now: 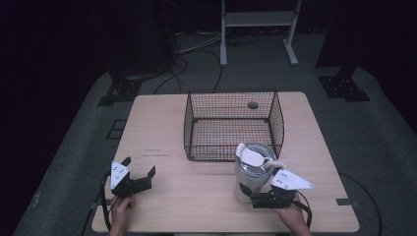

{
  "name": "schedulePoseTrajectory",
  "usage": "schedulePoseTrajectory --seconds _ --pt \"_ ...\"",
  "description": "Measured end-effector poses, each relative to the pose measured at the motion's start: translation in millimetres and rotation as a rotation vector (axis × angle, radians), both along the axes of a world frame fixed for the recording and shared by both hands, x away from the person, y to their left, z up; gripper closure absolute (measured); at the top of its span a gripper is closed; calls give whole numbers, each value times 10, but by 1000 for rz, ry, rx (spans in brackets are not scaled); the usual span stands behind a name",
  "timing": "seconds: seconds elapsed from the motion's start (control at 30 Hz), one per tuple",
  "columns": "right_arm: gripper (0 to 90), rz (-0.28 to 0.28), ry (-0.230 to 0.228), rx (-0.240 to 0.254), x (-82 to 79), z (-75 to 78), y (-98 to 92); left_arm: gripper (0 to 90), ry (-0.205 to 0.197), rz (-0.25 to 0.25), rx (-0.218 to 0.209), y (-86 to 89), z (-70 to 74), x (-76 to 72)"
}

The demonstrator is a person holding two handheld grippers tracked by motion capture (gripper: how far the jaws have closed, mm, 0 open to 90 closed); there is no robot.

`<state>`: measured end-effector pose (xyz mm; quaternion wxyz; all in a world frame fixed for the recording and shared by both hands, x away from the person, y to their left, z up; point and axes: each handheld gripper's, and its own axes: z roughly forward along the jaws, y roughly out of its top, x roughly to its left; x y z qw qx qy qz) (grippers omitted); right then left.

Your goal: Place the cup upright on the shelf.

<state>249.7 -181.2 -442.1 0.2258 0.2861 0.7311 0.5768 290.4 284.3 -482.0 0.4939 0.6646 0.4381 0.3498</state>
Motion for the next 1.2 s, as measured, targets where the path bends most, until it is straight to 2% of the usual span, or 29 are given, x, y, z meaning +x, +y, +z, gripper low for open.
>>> schedulePoseTrajectory --seconds 0.3,0.5,0.57,0.67,0.9,1.2 --pt "85 30 -17 5 60 206 61 0 -1 2 -2 2 0 1" --pt "85 28 -28 -2 115 336 92 0 0 2 -3 -1 0 -1" --pt "85 31 -35 2 166 431 112 0 0 1 -4 1 1 -1" --pt "84 33 -42 1 191 485 127 0 0 1 -4 -1 1 -2" --pt "85 37 -54 4 338 720 209 0 -1 1 -4 2 1 0" --pt "84 39 -64 12 523 914 249 0 -3 1 -4 4 1 1"
